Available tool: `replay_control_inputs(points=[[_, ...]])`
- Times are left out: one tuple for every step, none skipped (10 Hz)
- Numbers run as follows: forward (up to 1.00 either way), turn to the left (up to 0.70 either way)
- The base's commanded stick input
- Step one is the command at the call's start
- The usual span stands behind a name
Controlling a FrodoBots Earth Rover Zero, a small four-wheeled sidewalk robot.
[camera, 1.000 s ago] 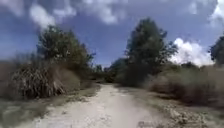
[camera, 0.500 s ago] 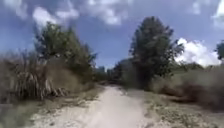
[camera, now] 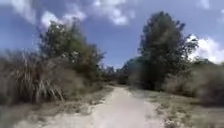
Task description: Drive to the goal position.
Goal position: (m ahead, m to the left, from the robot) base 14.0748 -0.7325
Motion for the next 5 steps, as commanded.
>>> replay_control_inputs(points=[[1.00, 0.00], [1.00, 0.00], [1.00, 0.00], [1.00, 0.00], [1.00, 0.16]])
